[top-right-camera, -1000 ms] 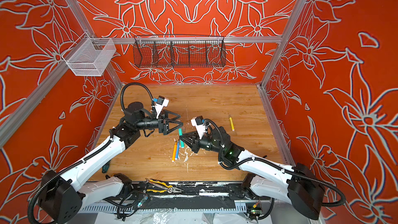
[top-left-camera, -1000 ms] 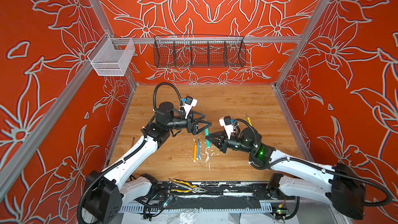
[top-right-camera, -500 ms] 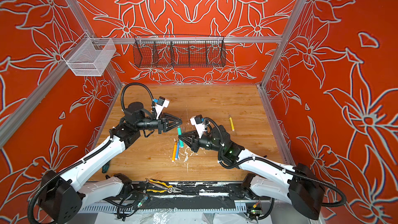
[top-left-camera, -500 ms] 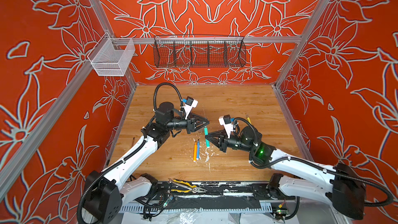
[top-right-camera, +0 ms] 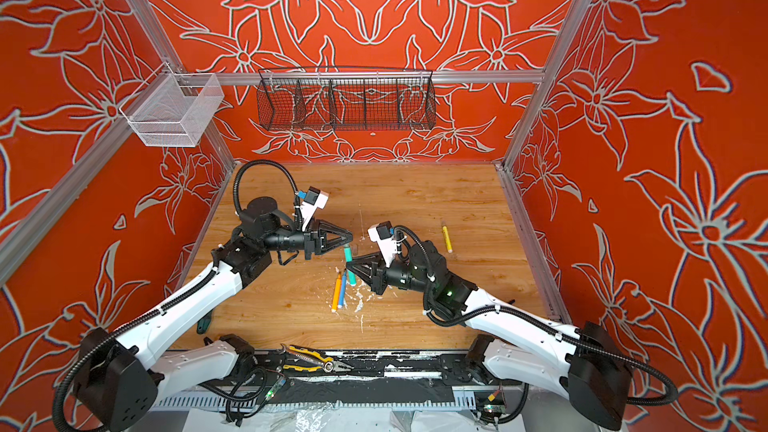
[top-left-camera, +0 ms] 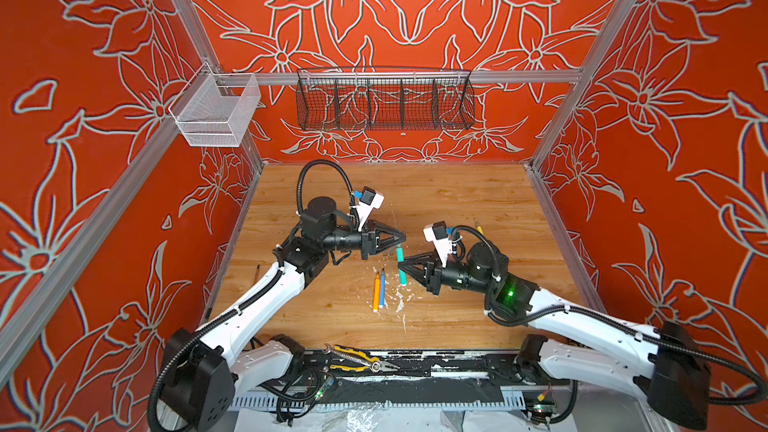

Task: Insert the pens into the pen caps
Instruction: 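Press the cap and green marker together between both grippers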

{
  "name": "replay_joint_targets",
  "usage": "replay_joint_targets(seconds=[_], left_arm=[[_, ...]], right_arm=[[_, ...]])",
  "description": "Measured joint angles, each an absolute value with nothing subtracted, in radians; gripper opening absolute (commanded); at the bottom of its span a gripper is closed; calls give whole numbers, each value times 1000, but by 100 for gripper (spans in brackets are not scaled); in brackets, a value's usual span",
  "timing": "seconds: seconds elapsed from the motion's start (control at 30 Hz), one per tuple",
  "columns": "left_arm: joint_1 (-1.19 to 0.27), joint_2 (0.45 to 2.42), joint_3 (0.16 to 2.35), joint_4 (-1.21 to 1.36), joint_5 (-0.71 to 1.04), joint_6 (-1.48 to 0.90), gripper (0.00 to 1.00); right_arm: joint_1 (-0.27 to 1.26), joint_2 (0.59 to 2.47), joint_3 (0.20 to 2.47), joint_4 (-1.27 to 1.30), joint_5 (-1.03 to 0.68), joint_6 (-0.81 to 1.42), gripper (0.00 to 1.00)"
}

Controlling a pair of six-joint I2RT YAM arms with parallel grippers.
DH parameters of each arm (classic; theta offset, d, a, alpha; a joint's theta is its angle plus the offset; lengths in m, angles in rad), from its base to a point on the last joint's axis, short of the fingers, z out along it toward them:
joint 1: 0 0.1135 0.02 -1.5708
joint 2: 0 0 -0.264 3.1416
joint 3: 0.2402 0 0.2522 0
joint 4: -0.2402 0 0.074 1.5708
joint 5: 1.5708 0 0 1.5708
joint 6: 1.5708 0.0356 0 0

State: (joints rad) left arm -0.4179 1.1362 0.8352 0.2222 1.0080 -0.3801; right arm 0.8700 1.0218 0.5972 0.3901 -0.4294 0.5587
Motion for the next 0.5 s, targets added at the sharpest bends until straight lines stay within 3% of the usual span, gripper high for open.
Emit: replay_joint_targets(seconds=[0.03, 0.07, 0.17, 0.33, 0.5], left_arm=[[-418, 1136, 838, 221, 1007, -377, 35], [-419, 1136, 840, 219, 1007, -375, 47], [-421, 1136, 840, 202, 1006, -360, 67], [-416, 1129, 834, 202, 982, -370, 80], [-398, 1089, 817, 212, 951, -384, 82]], right_arm=[[870, 1022, 601, 385, -430, 558, 0], [870, 1022, 604, 385, -433, 560, 0], [857, 1018, 628, 394, -430, 563, 0], [852, 1010, 633, 395, -430, 564, 0], [852, 1016, 633, 384, -452, 562, 0]])
